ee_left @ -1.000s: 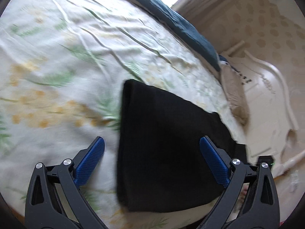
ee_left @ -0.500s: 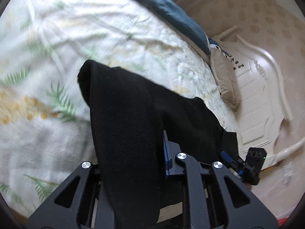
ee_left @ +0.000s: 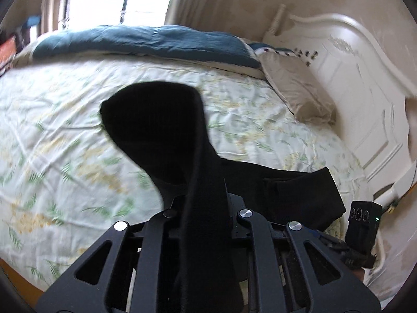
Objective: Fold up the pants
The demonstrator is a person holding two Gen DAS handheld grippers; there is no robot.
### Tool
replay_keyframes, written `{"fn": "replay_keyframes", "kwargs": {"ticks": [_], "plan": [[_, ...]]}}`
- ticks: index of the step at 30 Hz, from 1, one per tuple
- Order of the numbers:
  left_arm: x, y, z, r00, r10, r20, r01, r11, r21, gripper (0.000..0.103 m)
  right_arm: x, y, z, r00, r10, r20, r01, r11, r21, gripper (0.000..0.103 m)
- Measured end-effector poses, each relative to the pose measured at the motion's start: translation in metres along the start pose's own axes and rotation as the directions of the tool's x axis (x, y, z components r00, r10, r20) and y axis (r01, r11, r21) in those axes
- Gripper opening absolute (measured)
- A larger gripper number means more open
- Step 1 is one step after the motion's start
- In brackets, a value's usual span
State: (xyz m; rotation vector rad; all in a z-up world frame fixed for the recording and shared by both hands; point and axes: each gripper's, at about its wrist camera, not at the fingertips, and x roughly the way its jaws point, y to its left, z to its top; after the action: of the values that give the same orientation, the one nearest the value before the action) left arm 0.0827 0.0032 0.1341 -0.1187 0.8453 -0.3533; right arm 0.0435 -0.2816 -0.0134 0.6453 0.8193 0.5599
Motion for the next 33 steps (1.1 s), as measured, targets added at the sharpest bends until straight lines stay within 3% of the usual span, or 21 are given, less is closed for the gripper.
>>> {"fn": "replay_keyframes", "kwargs": {"ticks": [7,13,20,33], "plan": [[0.05,-0.084,-0.006,0.995,0.086,-0.046,-0.079,0.988,0.133,0.014,-0.025,-0.007,-0.011,0.999,0.015,0.028,-0.016,0.999,0.031,0.076],[0.1,-0.127,-0.027,0.983,0.144,-0.11,-0.119,0.971,0.208,0.013,-0.051,-0.027,-0.019,0.998,0.002,0.067,-0.008,0.997,0.082,0.076],[0.138,-0.15,-0.051,0.965,0.219,-0.14,-0.176,0.946,0.271,0.014,-0.071,-0.045,-0.029,0.995,-0.022,0.101,0.009,0.992,0.128,0.076],[0.147,-0.172,-0.068,0.944,0.327,-0.056,-0.284,0.884,0.37,0.015,-0.081,-0.055,-0.035,0.992,-0.054,0.116,0.035,0.986,0.164,0.076]]}}
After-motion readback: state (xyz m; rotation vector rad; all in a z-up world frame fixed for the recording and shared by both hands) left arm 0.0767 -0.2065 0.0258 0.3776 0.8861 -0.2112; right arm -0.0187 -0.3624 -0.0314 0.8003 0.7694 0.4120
